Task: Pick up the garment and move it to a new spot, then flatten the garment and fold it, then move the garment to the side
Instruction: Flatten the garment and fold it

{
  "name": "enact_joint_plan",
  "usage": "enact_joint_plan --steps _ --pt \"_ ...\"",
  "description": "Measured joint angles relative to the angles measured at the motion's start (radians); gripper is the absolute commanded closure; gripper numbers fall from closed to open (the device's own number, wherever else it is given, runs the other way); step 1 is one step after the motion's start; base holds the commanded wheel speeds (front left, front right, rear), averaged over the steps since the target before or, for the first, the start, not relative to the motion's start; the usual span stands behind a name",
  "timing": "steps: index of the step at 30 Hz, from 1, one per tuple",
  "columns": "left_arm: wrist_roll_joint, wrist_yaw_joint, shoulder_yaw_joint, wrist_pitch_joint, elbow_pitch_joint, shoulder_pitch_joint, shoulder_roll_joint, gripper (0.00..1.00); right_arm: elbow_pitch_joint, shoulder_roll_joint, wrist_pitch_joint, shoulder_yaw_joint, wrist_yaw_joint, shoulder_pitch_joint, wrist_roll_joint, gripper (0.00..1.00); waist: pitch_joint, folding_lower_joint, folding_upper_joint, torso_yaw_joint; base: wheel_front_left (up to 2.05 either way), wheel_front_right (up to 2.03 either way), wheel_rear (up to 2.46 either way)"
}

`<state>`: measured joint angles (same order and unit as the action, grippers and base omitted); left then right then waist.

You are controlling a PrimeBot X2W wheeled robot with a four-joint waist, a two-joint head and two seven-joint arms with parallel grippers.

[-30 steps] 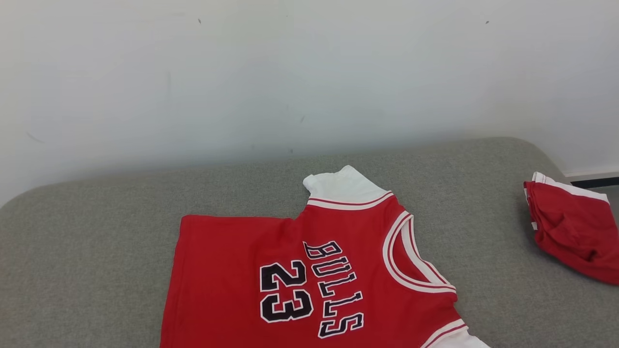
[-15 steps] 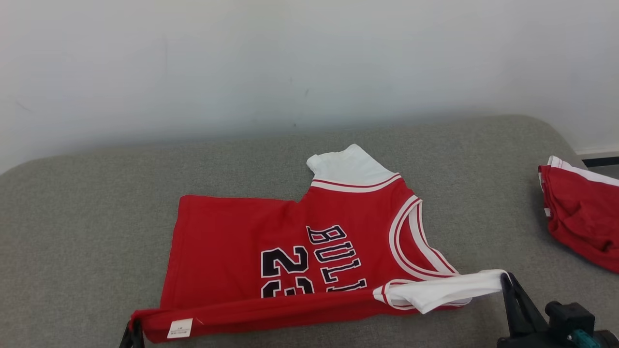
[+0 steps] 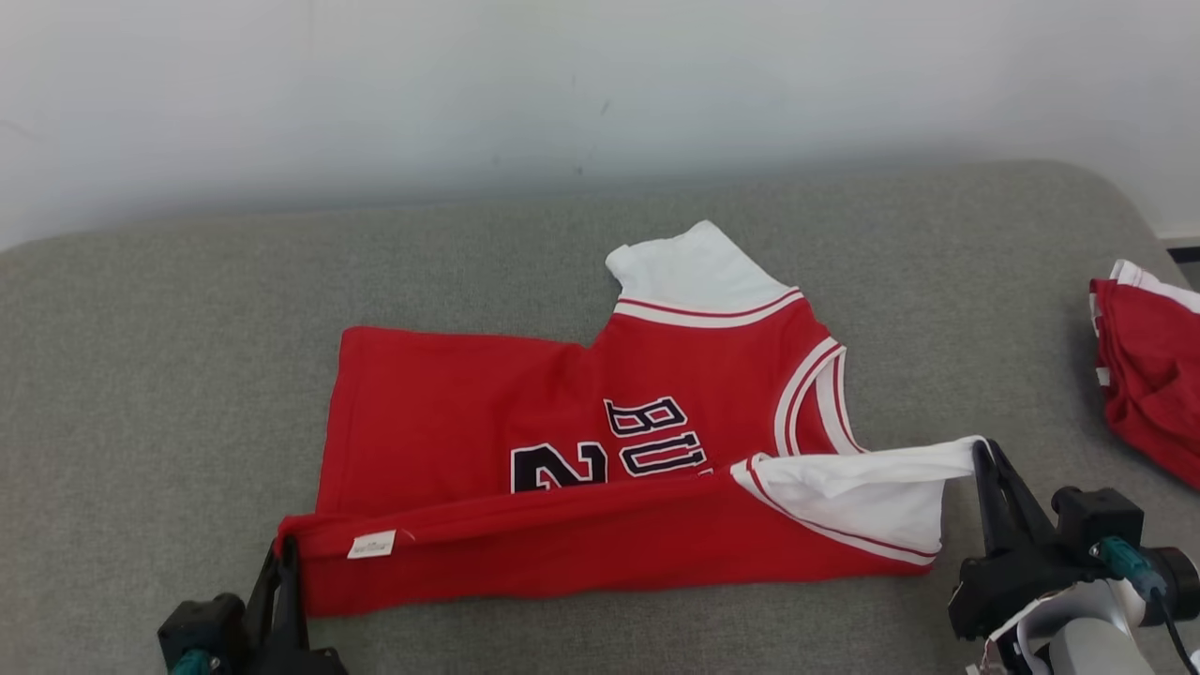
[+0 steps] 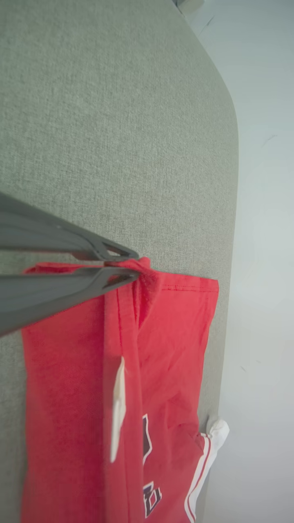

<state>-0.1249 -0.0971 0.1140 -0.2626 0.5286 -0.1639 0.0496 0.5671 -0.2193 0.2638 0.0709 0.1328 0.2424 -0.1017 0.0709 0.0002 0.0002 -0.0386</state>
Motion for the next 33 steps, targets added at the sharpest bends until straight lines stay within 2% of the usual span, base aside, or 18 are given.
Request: enact_joint_plan --steps 6,7,8,9,10,15,20,26,33 --pt "0.005 -0.001 -0.008 0.000 0.023 -0.049 -0.001 1.00 0.038 -0.007 0.000 -0.003 0.000 0.059 0.017 1.00 0.053 0.0001 0.0000 0.011 0.00 0.00 0.00" --pt "0.005 -0.001 -0.008 0.000 0.024 -0.057 0.000 1.00 0.045 -0.007 0.000 -0.003 0.000 0.067 0.017 0.83 0.060 0.0000 0.0000 0.013 0.00 0.00 0.00" --pt "0.006 -0.005 -0.009 0.000 0.019 -0.065 0.000 1.00 0.051 -0.006 0.000 -0.003 0.000 0.074 0.018 0.38 0.068 0.0000 0.0000 0.014 0.00 0.00 0.00" --pt "0.012 -0.006 -0.012 0.000 0.010 -0.071 0.000 0.12 0.056 -0.005 0.000 -0.002 0.000 0.082 0.020 0.00 0.074 0.0000 0.0000 0.015 0.00 0.00 0.00" --pt "0.013 -0.006 -0.013 0.000 0.004 -0.074 -0.001 0.00 0.056 -0.005 0.000 0.000 -0.001 0.089 0.020 0.00 0.080 0.0000 0.0000 0.017 0.00 0.00 0.00" --pt "0.011 0.004 -0.028 0.000 -0.035 -0.063 0.001 0.00 -0.002 0.010 0.000 0.023 -0.001 0.102 0.021 0.00 0.096 0.0000 0.0000 0.021 0.00 0.00 0.00" --pt "-0.012 0.027 -0.046 0.000 -0.074 -0.006 0.001 0.00 -0.036 0.021 0.000 0.058 -0.001 0.030 0.015 0.00 0.089 -0.0002 -0.0001 0.020 0.00 0.00 0.00" --pt "-0.046 0.053 -0.072 0.000 -0.080 0.069 0.000 0.00 -0.050 0.046 0.000 0.037 -0.001 -0.083 0.003 0.00 0.078 -0.0003 -0.0001 0.013 0.00 0.00 0.00" --pt "-0.060 0.066 -0.089 0.000 -0.075 0.098 0.000 0.00 -0.055 0.069 0.000 0.009 -0.001 -0.122 -0.013 0.00 0.069 -0.0003 -0.0002 0.010 0.00 0.00 0.00"
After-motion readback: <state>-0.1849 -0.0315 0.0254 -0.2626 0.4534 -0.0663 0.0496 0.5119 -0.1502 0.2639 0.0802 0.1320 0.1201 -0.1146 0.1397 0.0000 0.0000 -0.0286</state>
